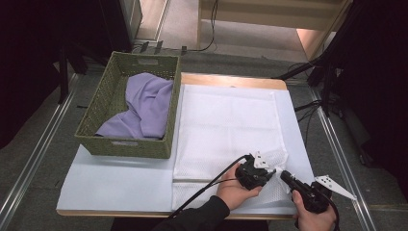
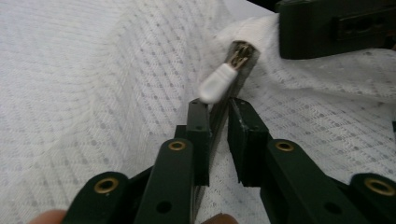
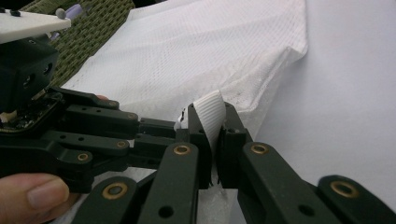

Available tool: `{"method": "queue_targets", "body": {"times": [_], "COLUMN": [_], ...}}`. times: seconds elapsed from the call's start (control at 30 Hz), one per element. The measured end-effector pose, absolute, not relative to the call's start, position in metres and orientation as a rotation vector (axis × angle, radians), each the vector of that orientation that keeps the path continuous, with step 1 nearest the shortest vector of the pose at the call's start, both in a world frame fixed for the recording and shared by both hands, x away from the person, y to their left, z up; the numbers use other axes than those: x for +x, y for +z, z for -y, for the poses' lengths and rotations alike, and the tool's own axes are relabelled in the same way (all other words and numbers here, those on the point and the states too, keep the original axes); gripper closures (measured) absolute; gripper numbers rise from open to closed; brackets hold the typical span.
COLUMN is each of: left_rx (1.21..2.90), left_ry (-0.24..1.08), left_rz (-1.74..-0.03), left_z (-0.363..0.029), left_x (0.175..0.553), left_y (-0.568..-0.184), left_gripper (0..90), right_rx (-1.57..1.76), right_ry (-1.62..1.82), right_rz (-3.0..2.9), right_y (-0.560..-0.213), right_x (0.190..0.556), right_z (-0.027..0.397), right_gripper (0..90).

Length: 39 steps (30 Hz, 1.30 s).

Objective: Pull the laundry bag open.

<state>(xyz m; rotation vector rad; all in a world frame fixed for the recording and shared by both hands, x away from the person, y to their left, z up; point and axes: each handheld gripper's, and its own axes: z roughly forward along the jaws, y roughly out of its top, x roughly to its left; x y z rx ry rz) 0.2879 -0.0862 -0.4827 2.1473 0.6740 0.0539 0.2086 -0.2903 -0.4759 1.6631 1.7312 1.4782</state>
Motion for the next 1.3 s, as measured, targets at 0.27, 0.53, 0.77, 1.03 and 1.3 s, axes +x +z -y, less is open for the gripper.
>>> {"method": "queue_targets", "body": {"times": [0.27, 0.53, 0.77, 1.03, 1.3], "left_rx": [2.126, 2.111, 2.12, 2.135, 2.142], "left_ry": [0.074, 0.122, 0.178, 0.211, 0.221], "left_rz": [-0.674, -0.582, -0.536, -0.503, -0.524], "left_z": [0.086, 0.088, 0.089, 0.088, 0.086], "left_x": [0.287, 0.285, 0.28, 0.276, 0.276], "left_y": [-0.481, -0.479, -0.477, -0.471, -0.468], "left_gripper": [62.1, 69.5, 81.6, 83.2, 84.0], "right_rx": [1.587, 1.493, 1.469, 1.457, 1.436], "right_ry": [1.467, 1.439, 1.411, 1.33, 1.376], "right_rz": [-1.746, -1.808, -1.82, -1.779, -1.797], "right_y": [-0.473, -0.469, -0.466, -0.463, -0.462], "right_x": [0.206, 0.205, 0.204, 0.201, 0.2], "right_z": [0.288, 0.28, 0.279, 0.279, 0.273], "right_gripper": [88.1, 88.2, 88.2, 88.2, 88.1]}}
